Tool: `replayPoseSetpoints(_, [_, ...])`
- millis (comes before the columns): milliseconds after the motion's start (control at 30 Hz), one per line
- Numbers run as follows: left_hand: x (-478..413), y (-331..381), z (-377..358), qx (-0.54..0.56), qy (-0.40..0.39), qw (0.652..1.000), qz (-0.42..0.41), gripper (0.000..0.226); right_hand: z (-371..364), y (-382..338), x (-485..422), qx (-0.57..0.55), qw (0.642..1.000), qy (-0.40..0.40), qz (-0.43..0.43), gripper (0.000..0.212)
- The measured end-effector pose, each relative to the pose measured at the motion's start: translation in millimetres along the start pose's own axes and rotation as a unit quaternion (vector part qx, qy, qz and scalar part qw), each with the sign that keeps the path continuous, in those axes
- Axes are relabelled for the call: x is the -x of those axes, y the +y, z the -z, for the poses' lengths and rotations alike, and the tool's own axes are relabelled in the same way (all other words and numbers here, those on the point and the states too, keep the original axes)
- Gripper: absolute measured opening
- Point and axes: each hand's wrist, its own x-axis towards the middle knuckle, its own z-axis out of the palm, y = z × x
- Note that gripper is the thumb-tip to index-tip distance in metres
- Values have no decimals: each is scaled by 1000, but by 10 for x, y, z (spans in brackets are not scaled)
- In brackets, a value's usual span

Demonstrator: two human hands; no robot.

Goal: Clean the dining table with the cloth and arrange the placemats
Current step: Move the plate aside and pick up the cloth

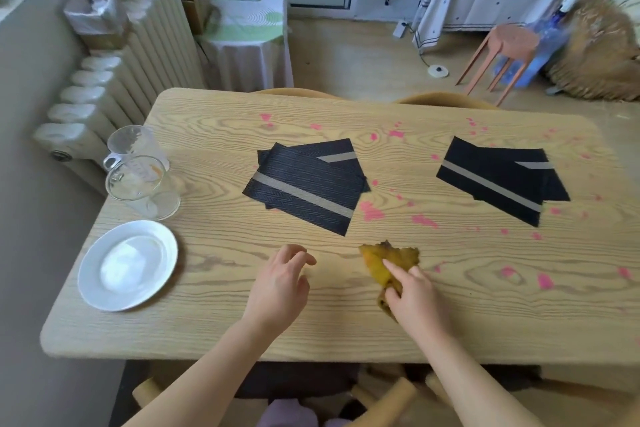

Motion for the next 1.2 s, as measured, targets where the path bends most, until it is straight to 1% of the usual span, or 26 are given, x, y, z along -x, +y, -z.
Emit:
replayPoseSetpoints(133, [-10,62,-49,9,-4,1000,-10,29,232,488,-21,-13,993,43,-111,50])
replayPoseSetpoints(200, [-6,87,-81,12,-9,1000,-16,29,244,463,-12,-3,991,40,-130,51])
replayPoseSetpoints(300, [-7,119,-135,19,-19,999,-21,30,154,175,41,17,996,14,-89,53])
replayPoseSetpoints(433, [-89,232,-205,15,-31,999,-36,31,-63,-202,171,33,998,-24,42,53])
replayPoseSetpoints(467, [-114,279,-227,14,-32,999,-40,31,-77,-233,183,40,997,-26,62,54])
replayPoseSetpoints(533, [-150,355,-265,9,-35,998,-45,31,-65,-217,174,44,996,-25,71,53])
replayPoseSetpoints(633, [-189,460,-340,9,-45,998,-48,32,-22,-4,131,32,997,-17,62,52])
replayPoseSetpoints(700, [-217,529,-393,7,-54,998,-43,32,54,209,61,23,999,-1,40,52])
replayPoseSetpoints(867, [-276,691,-516,-5,-58,998,-20,31,365,956,-176,10,996,41,-75,51])
replayPoseSetpoints(933, [-276,775,-563,-7,-58,998,-15,32,463,1140,-246,-8,992,38,-116,52])
replayPoseSetpoints(967, [-319,866,-617,-8,-57,998,-11,32,528,1213,-287,-13,992,33,-123,52])
replayPoseSetpoints(1000, [-310,877,-632,-6,-58,998,-8,32,524,1168,-279,-7,992,27,-121,53])
replayPoseSetpoints(1067, [-329,933,-665,-5,-52,999,-6,31,503,1037,-276,4,996,26,-84,54])
replayPoseSetpoints(1200, [-417,1040,-750,0,-39,999,23,30,385,709,-299,22,998,-16,56,55])
